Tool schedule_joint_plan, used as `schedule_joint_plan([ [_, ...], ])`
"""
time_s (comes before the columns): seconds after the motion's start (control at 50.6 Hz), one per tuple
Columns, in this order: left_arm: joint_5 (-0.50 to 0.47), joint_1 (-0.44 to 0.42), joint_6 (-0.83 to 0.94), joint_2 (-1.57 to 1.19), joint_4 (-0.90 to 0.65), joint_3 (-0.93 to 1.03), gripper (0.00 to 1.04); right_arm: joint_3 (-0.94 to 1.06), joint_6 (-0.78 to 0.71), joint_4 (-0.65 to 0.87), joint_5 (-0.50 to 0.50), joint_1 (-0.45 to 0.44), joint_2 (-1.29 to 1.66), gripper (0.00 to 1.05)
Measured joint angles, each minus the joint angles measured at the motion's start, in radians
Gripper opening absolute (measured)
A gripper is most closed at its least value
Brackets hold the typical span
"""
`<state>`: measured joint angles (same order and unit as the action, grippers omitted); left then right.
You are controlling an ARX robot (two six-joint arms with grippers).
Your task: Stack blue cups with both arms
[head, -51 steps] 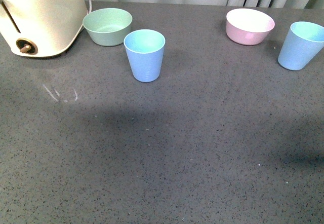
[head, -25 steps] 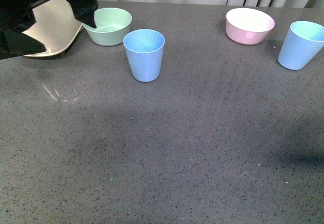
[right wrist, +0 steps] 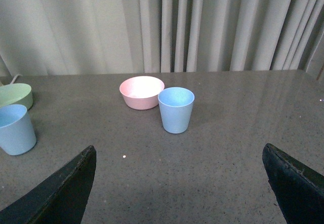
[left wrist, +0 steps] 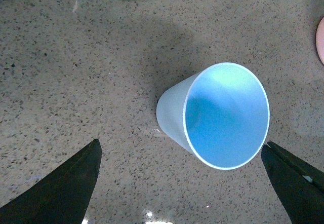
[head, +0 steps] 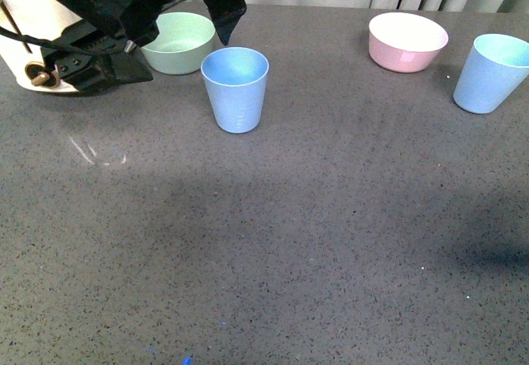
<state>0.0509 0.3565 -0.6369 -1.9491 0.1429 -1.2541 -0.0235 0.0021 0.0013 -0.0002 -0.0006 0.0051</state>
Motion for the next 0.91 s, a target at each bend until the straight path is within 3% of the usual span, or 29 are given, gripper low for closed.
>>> schedule_joint_plan([
  [0.375,-0.049,0.012,-0.005,-0.148,0.046,-0.138,0.96,0.0,0.0,0.0,0.0,0.0,0.0,0.96],
  [0.573,-0.064,0.029,-0.009,-0.204,0.115,-0.222,0.63,0.0,0.0,0.0,0.0,0.0,0.0,0.96],
  [0.869,-0.069,0.056,-0.026,-0.229,0.145,-0.254,0.25,0.0,0.0,0.0,0.0,0.0,0.0,0.96],
  [0.908,-0.07,0.065,-0.031,-0.229,0.141,-0.254,0.16,0.0,0.0,0.0,0.0,0.0,0.0,0.96],
])
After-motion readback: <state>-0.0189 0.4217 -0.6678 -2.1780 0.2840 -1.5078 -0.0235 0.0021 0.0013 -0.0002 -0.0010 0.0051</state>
